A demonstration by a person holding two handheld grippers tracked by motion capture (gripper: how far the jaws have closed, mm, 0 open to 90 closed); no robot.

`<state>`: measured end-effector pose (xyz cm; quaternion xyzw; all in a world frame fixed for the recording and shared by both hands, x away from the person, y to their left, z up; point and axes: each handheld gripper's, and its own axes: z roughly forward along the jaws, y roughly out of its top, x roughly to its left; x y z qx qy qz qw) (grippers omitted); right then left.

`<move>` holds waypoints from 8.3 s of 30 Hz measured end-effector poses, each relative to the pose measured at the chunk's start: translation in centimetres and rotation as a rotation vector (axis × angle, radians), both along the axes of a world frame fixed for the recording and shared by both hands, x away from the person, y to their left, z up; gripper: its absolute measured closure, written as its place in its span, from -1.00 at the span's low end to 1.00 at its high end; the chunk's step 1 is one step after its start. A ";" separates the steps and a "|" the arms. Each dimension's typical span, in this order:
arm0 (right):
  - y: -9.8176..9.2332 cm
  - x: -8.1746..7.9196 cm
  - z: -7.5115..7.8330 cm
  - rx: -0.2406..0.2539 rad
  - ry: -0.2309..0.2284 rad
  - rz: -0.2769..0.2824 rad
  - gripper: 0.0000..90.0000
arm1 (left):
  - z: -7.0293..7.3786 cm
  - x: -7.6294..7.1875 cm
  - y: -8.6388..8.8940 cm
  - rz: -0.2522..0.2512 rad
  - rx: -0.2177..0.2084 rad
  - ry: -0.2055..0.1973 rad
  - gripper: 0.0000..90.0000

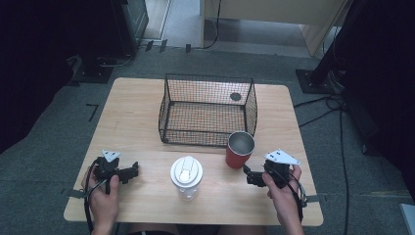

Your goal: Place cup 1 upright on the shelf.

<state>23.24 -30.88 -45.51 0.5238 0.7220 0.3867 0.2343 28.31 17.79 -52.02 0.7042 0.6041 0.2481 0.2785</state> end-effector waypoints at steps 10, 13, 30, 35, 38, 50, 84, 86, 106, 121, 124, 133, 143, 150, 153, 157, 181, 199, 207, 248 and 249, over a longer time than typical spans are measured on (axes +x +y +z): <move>1.1 0.8 0.4 0.006 -0.009 0.014 -1.00 | 0.0 0.0 0.0 0.000 0.000 0.000 -1.00; 1.4 1.0 0.5 0.017 -0.010 0.014 -1.00 | 0.0 0.0 0.0 0.000 0.000 0.000 -1.00; 3.2 2.7 0.7 0.086 -0.029 0.006 -1.00 | 0.0 0.0 0.0 0.000 0.000 0.000 -1.00; 3.8 3.3 0.6 0.072 -0.030 -0.017 -1.00 | 0.0 0.0 0.0 0.000 0.000 0.000 -1.00; 4.0 3.6 0.4 0.068 -0.025 -0.026 -1.00 | 0.0 0.0 0.0 0.000 0.000 0.000 -1.00; 4.9 4.2 0.0 0.016 -0.043 -0.030 -0.85 | 0.0 0.0 0.0 0.000 0.000 0.000 -1.00; 6.4 1.4 5.0 0.011 -0.126 0.019 -0.84 | 0.0 0.0 0.0 0.001 -0.001 -0.001 -1.00; 6.6 1.4 5.4 0.010 -0.130 0.023 -0.84 | 0.0 0.0 0.0 0.002 -0.001 -0.001 -1.00; 8.4 2.4 8.4 0.032 -0.183 0.062 -0.84 | 0.0 0.0 0.0 0.002 0.000 -0.001 -1.00; 9.2 3.8 10.0 0.041 -0.240 0.059 -0.84 | 0.0 0.0 0.0 0.001 0.000 0.000 -1.00; 9.3 3.9 10.1 0.043 -0.250 0.063 -0.84 | 0.0 0.0 0.0 0.001 0.000 0.001 -1.00; 9.8 5.0 10.1 0.057 -0.319 0.049 -0.84 | 0.0 0.0 0.0 0.001 0.000 0.000 -1.00; 9.8 6.4 9.3 0.073 -0.397 0.020 -0.84 | 0.0 0.0 0.0 0.001 0.000 0.000 -1.00; 9.6 7.3 8.6 0.086 -0.483 0.004 -0.84 | 0.0 0.0 0.0 0.001 0.000 0.000 -1.00; 9.5 7.9 8.3 0.103 -0.535 -0.023 -0.84 | 0.0 0.0 0.0 0.001 0.000 0.000 -1.00; 9.2 8.8 7.9 0.155 -0.557 -0.052 -0.84 | 0.0 0.0 0.0 0.001 0.000 -0.001 -1.00; 9.1 15.0 6.0 0.096 -0.458 -0.113 -0.84 | 0.0 0.1 -0.1 -0.003 0.000 0.000 -1.00; 10.3 17.6 5.3 -0.086 -0.016 -0.104 -0.84 | 0.0 0.1 -0.1 -0.003 -0.001 -0.001 -1.00; 10.3 18.2 4.8 -0.066 0.026 -0.112 -0.84 | 0.0 0.1 -0.1 -0.002 -0.002 -0.001 -1.00; 10.2 20.3 3.2 0.004 0.014 -0.182 -0.84 | 0.0 0.1 -0.1 -0.002 -0.001 -0.001 -1.00; 10.2 20.3 3.2 0.000 0.014 -0.182 -0.84 | 0.0 0.1 -0.1 -0.003 -0.001 -0.001 -1.00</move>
